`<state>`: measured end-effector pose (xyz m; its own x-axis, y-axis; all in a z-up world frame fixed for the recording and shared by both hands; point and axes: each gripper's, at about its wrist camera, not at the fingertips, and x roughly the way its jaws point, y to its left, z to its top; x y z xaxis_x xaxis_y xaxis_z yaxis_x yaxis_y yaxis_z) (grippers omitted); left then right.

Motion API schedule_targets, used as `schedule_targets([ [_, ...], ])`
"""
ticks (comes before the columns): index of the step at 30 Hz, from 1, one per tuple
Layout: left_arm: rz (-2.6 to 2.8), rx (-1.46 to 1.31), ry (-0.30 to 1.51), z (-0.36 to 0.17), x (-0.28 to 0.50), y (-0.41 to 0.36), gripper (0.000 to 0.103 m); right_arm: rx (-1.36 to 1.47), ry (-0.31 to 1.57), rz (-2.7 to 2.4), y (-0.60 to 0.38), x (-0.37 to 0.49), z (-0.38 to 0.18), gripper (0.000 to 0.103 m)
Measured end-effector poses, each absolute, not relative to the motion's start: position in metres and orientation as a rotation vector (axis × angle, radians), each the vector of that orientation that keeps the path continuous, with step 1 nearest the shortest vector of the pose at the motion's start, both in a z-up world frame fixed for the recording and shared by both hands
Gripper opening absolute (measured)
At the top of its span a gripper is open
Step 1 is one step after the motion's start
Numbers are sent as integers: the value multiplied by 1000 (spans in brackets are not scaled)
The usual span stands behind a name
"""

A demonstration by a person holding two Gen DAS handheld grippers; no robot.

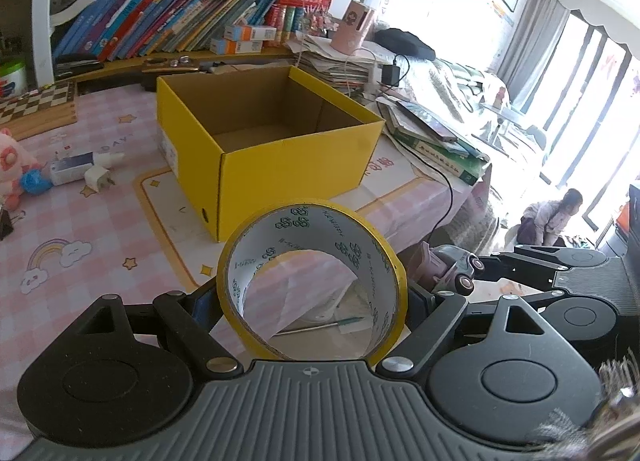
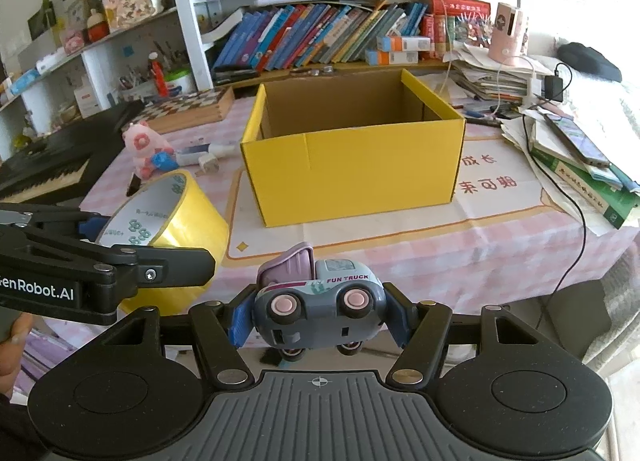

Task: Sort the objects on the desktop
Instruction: 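Carry the truck and tape roll with both grippers toward the yellow box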

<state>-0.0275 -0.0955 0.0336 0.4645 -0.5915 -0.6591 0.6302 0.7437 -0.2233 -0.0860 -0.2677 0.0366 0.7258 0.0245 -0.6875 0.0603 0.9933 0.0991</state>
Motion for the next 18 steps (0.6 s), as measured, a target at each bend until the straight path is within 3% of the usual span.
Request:
schedule_targets([
  [18,-781,68,692,47,2,-105,84,112,749,-35,-278,-49,46,65],
])
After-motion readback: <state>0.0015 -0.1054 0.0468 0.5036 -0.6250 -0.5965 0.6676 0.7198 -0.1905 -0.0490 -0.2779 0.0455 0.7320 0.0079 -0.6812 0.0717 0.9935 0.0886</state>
